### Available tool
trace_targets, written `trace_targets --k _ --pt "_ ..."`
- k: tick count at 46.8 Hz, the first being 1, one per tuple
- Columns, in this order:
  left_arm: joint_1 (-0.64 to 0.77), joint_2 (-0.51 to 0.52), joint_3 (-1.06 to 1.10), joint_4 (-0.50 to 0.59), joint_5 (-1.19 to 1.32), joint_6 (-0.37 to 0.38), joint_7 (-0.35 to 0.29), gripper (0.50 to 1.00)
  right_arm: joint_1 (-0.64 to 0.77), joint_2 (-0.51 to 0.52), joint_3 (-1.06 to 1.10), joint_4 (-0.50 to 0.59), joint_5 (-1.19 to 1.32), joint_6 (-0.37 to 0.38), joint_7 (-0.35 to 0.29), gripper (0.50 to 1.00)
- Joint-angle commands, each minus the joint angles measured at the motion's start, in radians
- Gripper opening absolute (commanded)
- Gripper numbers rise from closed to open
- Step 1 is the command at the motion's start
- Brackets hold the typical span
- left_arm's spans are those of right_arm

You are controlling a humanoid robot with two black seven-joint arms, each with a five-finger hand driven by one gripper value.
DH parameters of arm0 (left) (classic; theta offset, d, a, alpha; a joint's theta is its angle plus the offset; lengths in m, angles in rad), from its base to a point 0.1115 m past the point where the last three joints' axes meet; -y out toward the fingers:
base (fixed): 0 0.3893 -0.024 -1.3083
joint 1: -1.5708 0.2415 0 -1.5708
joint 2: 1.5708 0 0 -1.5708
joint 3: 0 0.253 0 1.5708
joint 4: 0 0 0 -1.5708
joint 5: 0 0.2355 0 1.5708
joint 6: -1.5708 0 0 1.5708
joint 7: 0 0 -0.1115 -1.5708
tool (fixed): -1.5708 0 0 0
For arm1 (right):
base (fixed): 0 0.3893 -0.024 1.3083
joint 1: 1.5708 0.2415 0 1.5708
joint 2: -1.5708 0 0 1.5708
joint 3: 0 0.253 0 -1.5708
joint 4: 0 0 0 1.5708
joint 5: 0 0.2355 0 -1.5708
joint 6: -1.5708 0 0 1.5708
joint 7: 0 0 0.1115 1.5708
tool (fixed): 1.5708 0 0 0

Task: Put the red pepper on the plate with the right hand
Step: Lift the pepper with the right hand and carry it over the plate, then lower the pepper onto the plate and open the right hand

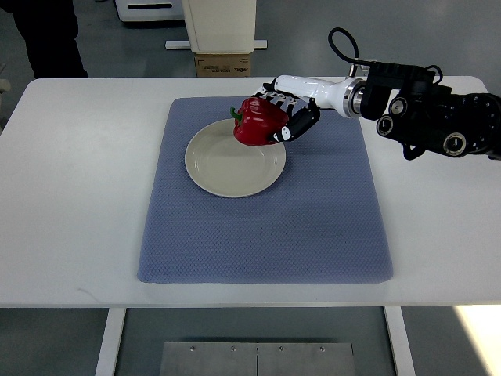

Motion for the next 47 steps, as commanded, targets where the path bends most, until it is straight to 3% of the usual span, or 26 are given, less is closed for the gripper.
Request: trace_targets --k 1,17,47 --pt "0.000 0.000 0.000 0.000 0.000 0.000 -0.001 1.000 0.004 0.043 -0.001 -0.033 0.003 0.000 -0.007 0.500" --pt "0.000 0.000 0.000 0.000 0.000 0.000 -0.001 1.000 0.005 0.197 0.004 -0.124 0.001 0.017 -0.055 0.500" --pt "0.000 0.000 0.000 0.000 0.000 0.000 0.000 1.000 -0.048 0.200 0.008 -0.176 -0.002 0.005 -0.067 0.500"
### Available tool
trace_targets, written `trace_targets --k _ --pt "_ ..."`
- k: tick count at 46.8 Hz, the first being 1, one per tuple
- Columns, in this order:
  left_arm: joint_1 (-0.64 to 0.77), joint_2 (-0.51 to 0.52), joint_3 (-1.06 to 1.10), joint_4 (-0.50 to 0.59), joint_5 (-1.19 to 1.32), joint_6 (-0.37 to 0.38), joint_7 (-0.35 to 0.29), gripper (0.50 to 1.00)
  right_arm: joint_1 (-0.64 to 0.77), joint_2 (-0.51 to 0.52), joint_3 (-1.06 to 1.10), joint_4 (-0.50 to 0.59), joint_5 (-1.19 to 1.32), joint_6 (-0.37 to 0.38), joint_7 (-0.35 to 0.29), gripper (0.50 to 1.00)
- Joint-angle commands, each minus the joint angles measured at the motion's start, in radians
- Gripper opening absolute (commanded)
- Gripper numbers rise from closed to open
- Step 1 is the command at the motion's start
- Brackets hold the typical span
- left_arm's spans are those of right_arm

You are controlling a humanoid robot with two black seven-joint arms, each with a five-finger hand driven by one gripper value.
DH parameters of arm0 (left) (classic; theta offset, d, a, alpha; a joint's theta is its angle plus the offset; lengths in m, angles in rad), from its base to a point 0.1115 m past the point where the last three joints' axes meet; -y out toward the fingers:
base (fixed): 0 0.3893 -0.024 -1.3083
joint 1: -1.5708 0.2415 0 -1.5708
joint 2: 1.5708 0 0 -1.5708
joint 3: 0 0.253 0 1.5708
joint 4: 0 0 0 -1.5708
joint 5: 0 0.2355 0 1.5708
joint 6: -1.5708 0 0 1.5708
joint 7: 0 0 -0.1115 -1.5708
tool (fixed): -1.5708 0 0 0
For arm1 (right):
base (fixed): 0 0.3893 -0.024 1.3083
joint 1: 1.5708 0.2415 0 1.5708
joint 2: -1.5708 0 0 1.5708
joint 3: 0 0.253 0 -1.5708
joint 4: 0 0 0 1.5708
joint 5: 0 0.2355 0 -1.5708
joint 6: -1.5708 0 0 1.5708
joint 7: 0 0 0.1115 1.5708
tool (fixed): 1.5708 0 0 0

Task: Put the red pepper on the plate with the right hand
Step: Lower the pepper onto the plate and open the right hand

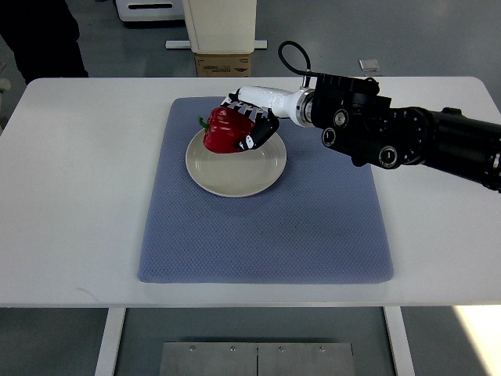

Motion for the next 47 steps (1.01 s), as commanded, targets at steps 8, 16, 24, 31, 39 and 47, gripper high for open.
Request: trace_targets --k 8,16,24,31,39,47 --pt "0.000 0.000 0.000 0.000 0.000 0.000 -0.001 1.000 -0.026 0.000 0.001 0.002 0.000 -0.002 0.004 0.500" --pt "0.000 0.000 0.000 0.000 0.000 0.000 -0.001 1.000 -0.051 0.000 0.001 0.003 -0.002 -0.002 0.006 0.500" --pt "0.000 0.000 0.000 0.000 0.000 0.000 0.001 1.000 -0.078 0.000 0.001 0.005 -0.003 -0.002 0.006 0.506" --pt "0.000 0.000 0.000 0.000 0.000 0.000 0.001 1.000 -0.090 0.000 0.001 0.003 -0.003 -0.002 0.006 0.566" --pt "0.000 0.000 0.000 0.000 0.000 0.000 -0.001 1.000 -0.104 0.000 0.001 0.003 -0.002 -0.002 0.006 0.665" --pt "0.000 0.000 0.000 0.000 0.000 0.000 -0.001 1.000 -0.113 0.000 0.002 0.000 0.002 -0.005 0.007 0.828"
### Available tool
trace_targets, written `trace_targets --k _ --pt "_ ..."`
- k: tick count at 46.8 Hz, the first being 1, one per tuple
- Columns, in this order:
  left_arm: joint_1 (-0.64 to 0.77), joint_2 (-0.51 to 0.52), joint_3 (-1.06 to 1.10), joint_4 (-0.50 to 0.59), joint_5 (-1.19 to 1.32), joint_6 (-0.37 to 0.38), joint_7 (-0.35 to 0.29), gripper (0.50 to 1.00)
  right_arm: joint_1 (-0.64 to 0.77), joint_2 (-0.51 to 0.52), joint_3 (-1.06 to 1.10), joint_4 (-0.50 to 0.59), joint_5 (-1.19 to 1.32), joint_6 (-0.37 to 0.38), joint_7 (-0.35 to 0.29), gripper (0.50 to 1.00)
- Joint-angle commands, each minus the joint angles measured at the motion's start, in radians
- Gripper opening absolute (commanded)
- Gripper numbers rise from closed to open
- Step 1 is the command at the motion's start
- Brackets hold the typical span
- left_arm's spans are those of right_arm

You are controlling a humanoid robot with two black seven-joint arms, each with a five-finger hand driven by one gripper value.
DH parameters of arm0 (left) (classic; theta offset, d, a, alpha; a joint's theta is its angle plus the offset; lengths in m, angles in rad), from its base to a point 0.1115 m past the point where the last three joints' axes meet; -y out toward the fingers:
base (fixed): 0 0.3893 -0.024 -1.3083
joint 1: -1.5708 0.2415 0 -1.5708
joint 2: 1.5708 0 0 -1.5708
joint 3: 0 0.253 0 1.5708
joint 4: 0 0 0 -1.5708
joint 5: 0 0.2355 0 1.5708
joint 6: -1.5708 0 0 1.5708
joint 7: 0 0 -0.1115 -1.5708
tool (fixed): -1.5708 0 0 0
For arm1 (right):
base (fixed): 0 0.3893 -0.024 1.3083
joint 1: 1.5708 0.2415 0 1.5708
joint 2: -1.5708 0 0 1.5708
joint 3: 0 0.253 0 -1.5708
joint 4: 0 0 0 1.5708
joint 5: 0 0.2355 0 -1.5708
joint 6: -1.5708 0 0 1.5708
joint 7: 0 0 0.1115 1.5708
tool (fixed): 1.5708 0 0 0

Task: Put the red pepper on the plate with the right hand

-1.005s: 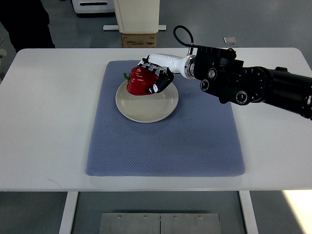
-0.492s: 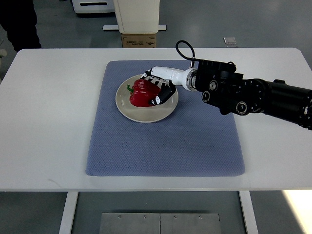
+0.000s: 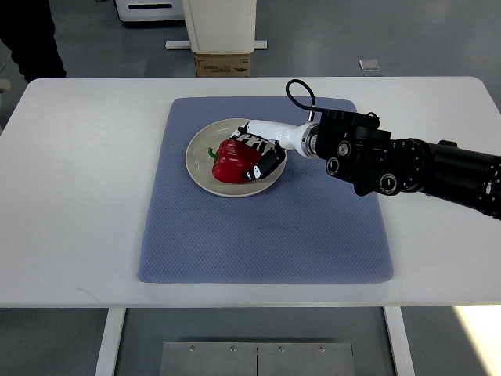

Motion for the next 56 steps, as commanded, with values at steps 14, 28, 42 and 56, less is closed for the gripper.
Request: trace_targets --k 14,28,42,56 --pt "0.000 0.000 0.000 0.000 0.000 0.000 -0.001 1.000 -0.001 0.000 0.017 -0.002 0.003 -0.002 0.001 0.983" --pt "0.000 0.000 0.000 0.000 0.000 0.000 0.000 1.000 0.019 0.000 0.083 -0.005 0.005 0.006 -0.008 0.993" --pt "0.000 0.000 0.000 0.000 0.000 0.000 -0.001 1.000 0.011 -0.008 0.170 -0.001 0.049 0.012 -0.007 0.993" --pt "0.000 0.000 0.000 0.000 0.000 0.000 0.000 1.000 -0.088 -0.158 0.370 -0.001 0.065 0.011 -0.011 0.993"
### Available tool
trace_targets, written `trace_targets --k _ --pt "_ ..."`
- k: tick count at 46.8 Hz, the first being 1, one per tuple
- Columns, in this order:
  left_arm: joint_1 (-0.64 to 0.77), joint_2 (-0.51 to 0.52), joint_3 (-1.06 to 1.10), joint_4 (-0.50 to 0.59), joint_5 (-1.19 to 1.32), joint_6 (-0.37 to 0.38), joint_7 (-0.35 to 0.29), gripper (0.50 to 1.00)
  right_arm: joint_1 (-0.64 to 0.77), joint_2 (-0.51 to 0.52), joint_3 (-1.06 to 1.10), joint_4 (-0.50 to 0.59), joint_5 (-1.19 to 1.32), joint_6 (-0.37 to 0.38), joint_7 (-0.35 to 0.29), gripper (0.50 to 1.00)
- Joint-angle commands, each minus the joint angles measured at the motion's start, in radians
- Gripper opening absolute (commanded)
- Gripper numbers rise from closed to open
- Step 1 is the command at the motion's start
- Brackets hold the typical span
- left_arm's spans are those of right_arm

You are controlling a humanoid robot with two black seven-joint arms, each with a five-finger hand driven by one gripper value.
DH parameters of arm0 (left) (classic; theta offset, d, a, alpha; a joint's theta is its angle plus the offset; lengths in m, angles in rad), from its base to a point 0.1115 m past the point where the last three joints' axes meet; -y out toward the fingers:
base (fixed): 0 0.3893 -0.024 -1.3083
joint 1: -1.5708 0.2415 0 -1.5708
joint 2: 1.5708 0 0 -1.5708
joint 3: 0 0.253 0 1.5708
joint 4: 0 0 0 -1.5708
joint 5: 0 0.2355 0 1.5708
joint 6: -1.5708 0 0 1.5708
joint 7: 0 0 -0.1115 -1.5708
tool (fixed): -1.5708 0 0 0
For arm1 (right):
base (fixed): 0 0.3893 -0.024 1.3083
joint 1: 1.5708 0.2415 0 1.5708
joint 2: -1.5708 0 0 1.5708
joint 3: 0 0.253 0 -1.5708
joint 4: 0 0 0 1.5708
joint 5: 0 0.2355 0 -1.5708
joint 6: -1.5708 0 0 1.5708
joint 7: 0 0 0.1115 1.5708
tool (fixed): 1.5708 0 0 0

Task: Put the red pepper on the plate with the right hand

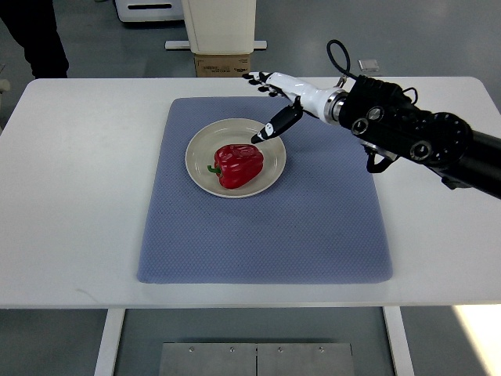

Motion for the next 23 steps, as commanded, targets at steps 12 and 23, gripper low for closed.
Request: trace_targets --k 12,23 --pt "0.000 0.000 0.000 0.000 0.000 0.000 -0.001 1.000 -0.165 -0.073 0.356 -0.004 0.002 -0.012 -0.057 0.991" --pt "0.000 0.000 0.000 0.000 0.000 0.000 -0.001 1.000 -0.287 -0.038 0.612 -0.006 0.006 -0.142 -0.074 0.991"
